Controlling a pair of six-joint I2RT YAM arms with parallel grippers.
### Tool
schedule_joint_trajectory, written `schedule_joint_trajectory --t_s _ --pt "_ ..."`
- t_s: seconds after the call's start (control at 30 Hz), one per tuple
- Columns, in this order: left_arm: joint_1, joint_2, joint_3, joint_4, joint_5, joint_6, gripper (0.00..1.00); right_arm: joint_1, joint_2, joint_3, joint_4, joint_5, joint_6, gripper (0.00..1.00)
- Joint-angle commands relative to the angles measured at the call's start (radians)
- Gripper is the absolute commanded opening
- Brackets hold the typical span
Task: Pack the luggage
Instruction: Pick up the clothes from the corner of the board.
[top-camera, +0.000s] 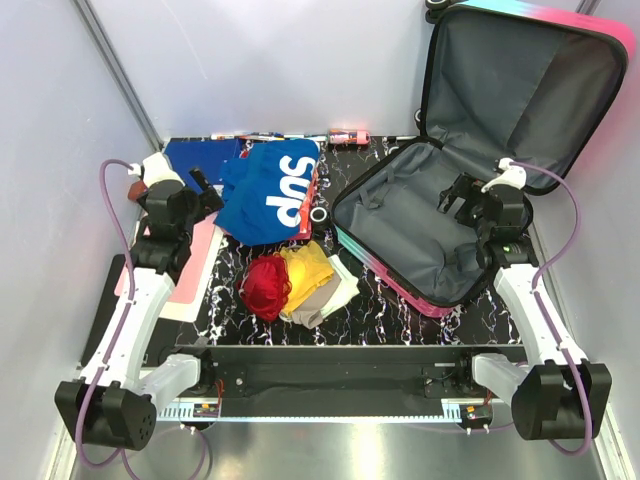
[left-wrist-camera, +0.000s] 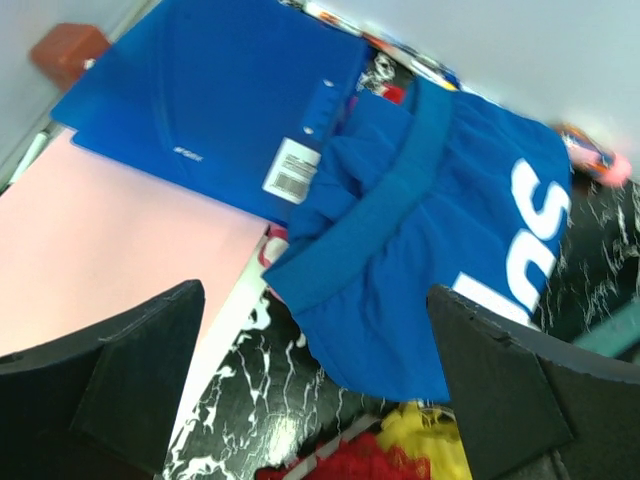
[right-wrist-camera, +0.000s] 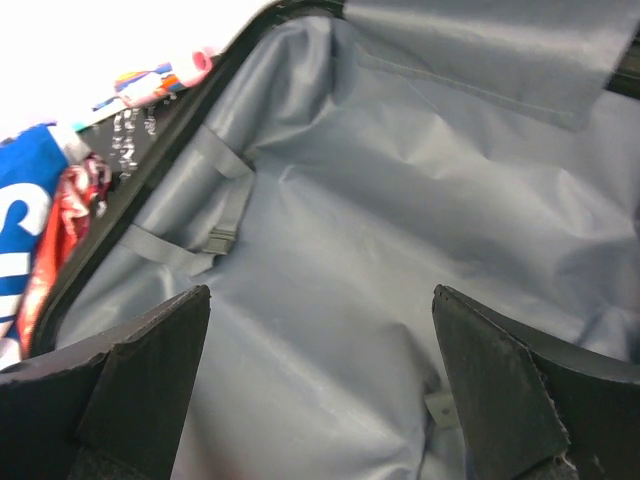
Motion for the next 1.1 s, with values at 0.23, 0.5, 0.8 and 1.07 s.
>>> schedule_joint_trajectory --t_s 0.23,0.5,0.8,1.07 --pt "-0.003 0.014 0.074 -0.113 0.158 0.201 0.99 0.241 0.164 0.228 0.072 -0.057 0.042 1.0" --pt "0.014 -0.037 0.068 -0.122 0.146 0.239 0.99 0.439 0.472 0.493 0.155 -0.179 0.119 1.0" --pt "0.011 -0.04 0.025 -0.1 0.157 0.232 0.99 0.508 0.785 0.705 0.204 -0.307 0.249 0.99" --pt "0.011 -0.012 0.025 -0.1 0.246 0.215 0.99 0.528 1.002 0.875 0.158 -0.322 0.308 0.94"
